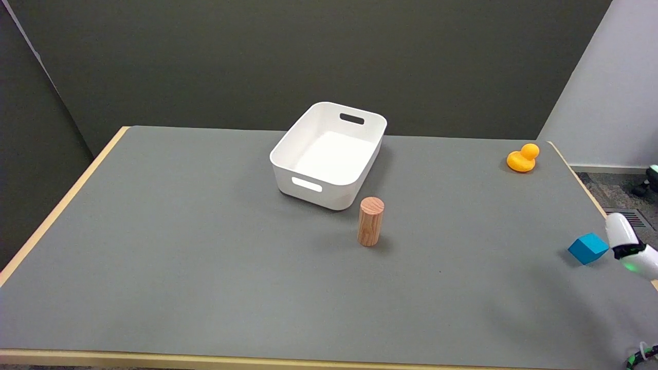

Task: Pick up the cube.

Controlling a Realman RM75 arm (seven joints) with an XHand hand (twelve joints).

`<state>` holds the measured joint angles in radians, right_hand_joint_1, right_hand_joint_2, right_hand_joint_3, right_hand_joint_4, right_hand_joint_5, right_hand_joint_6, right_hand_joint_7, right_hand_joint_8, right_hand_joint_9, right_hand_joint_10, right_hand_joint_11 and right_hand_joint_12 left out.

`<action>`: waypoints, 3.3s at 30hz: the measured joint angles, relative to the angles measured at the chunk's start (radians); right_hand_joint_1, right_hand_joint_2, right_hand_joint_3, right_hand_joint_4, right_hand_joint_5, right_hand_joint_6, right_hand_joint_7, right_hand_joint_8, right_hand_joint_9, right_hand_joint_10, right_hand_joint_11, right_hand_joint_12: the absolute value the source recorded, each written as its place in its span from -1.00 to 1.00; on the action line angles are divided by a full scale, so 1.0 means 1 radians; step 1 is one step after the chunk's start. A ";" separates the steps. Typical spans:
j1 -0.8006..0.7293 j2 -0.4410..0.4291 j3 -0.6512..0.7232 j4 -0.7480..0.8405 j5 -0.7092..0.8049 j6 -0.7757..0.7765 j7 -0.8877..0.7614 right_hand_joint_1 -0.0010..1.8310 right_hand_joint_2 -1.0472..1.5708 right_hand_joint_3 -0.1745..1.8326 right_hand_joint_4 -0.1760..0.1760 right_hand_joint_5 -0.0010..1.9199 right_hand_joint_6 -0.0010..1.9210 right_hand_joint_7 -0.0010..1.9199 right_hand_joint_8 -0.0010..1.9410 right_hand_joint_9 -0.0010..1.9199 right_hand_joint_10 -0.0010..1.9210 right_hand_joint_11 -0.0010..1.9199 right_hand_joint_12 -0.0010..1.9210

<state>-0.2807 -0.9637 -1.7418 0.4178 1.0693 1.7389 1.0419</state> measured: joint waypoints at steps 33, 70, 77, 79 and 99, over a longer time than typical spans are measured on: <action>-0.046 -0.070 -0.033 -0.231 -0.088 -0.062 -0.049 -0.56 0.27 0.01 0.08 -0.73 -0.51 -0.63 -0.60 -0.76 -0.12 -0.90 0.35; 0.021 -0.032 0.091 -0.306 -0.227 -0.262 -0.059 -0.59 0.26 0.03 0.26 -0.76 -0.54 -0.69 -0.66 -0.79 -0.25 -0.93 0.28; 0.039 -0.032 0.090 -0.306 -0.244 -0.286 -0.060 -0.58 0.26 0.03 0.25 -0.76 -0.54 -0.69 -0.66 -0.79 -0.25 -0.92 0.28; 0.044 -0.032 0.089 -0.306 -0.248 -0.292 -0.060 -0.57 0.26 0.05 0.25 -0.76 -0.54 -0.69 -0.65 -0.79 -0.25 -0.92 0.27; 0.088 -0.022 0.079 -0.292 -0.257 -0.354 -0.061 -0.19 0.35 0.16 0.18 -0.70 -0.36 -0.52 -0.45 -0.64 -0.14 -0.84 0.32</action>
<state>-0.1925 -0.9862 -1.6624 0.1260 0.8119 1.3852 0.9808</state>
